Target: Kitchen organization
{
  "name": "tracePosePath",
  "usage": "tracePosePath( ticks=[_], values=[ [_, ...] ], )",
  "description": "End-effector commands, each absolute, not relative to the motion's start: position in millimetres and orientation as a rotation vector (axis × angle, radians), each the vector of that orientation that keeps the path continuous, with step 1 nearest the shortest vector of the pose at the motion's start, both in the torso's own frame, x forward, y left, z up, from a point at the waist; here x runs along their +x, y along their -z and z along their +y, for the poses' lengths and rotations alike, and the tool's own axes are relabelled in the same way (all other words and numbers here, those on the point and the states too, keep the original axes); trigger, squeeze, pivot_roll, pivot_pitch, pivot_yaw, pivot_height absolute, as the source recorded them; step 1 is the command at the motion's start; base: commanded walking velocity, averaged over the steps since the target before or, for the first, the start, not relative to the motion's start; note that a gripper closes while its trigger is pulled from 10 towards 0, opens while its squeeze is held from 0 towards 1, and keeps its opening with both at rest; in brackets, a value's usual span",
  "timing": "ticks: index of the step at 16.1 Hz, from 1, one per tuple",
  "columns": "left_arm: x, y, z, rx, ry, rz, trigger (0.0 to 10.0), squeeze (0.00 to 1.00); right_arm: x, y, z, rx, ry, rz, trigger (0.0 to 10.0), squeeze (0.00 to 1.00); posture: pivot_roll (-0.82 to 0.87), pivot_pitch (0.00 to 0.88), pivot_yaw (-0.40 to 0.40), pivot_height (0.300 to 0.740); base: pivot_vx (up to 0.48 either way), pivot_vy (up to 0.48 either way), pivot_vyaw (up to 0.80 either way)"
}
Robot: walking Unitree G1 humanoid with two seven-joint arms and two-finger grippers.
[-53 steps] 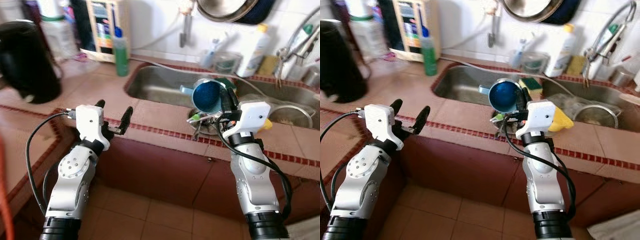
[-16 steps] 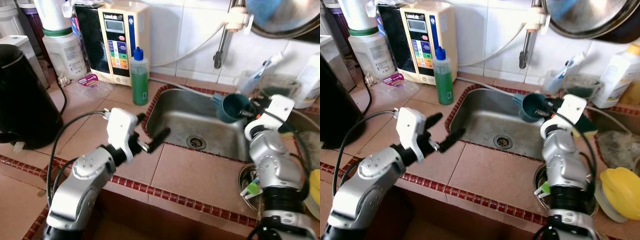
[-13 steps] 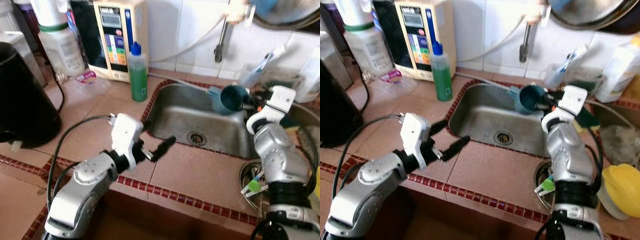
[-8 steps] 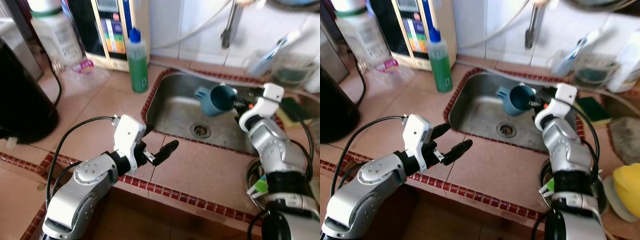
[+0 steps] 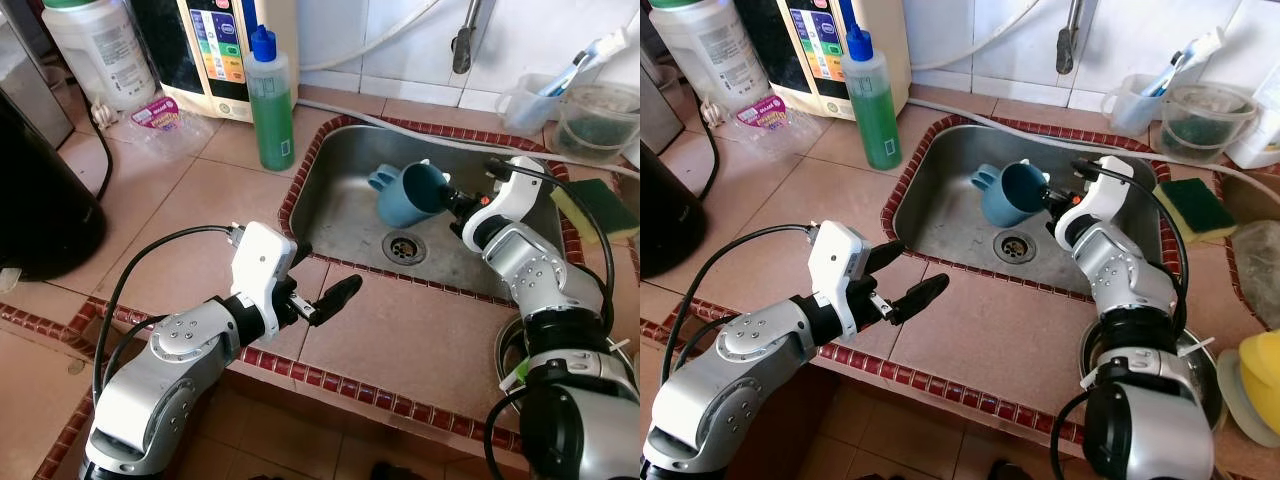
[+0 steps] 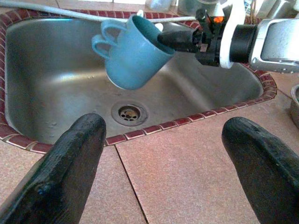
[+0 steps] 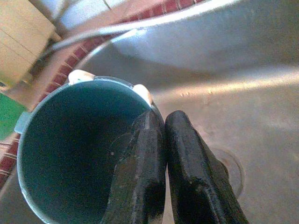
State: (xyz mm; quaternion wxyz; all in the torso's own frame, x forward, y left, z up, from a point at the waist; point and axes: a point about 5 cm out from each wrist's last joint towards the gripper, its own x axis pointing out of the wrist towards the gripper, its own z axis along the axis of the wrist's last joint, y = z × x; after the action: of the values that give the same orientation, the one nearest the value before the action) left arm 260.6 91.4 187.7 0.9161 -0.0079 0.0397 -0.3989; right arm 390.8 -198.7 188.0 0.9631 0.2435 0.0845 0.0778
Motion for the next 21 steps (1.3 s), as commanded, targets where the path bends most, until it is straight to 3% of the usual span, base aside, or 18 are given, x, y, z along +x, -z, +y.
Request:
tracePosePath(
  ticks=[1, 3, 4, 5, 6, 13, 18, 21],
  values=[
    [258.3, -191.5, 91.1, -0.009, 0.824, 0.072, 10.0, 0.00, 393.1, -192.2, -200.4, 0.505, -0.169, 0.174, 10.0, 0.00, -0.05, 0.233, 0.043, 0.740, 0.000, 0.000, 0.00],
    [258.1, -191.4, 88.1, -0.012, 0.837, 0.075, 10.0, 0.00, 394.5, -192.6, -199.8, 0.508, -0.168, 0.192, 10.0, 0.00, -0.06, 0.237, 0.049, 0.740, 0.000, 0.000, 0.00],
    [257.9, -191.5, 87.3, -0.014, 0.839, 0.075, 10.0, 0.00, 394.5, -193.4, -198.8, 0.519, -0.178, 0.189, 10.0, 0.18, -0.06, 0.238, 0.049, 0.740, 0.000, 0.000, 0.00],
    [257.8, -191.6, 86.8, -0.016, 0.842, 0.076, 10.0, 0.00, 394.5, -193.8, -198.1, 0.527, -0.184, 0.187, 10.0, 0.18, -0.06, 0.238, 0.049, 0.740, 0.000, 0.000, 0.00],
    [258.3, -192.0, 86.3, -0.019, 0.844, 0.075, 10.0, 0.00, 395.0, -193.4, -197.7, 0.528, -0.188, 0.183, 10.0, 1.00, -0.05, 0.237, 0.050, 0.740, 0.000, 0.000, 0.00],
    [261.5, -192.9, 88.5, -0.010, 0.829, 0.068, 10.0, 0.00, 398.3, -200.9, -196.3, 0.544, -0.207, 0.135, 10.0, 1.00, -0.04, 0.226, 0.051, 0.740, 0.000, 0.000, 0.00],
    [275.3, -197.9, 98.2, 0.024, 0.715, 0.005, 10.0, 0.00, 399.2, -229.6, -191.3, 0.520, -0.255, -0.060, 10.0, 1.00, -0.05, 0.184, 0.033, 0.740, 0.000, 0.000, 0.00],
    [294.6, -205.7, 114.9, 0.005, 0.523, -0.060, 10.0, 0.00, 390.4, -243.5, -187.5, 0.275, -0.206, -0.222, 10.0, 1.00, -0.06, 0.126, 0.015, 0.740, 0.000, 0.000, 0.00]
  ],
)
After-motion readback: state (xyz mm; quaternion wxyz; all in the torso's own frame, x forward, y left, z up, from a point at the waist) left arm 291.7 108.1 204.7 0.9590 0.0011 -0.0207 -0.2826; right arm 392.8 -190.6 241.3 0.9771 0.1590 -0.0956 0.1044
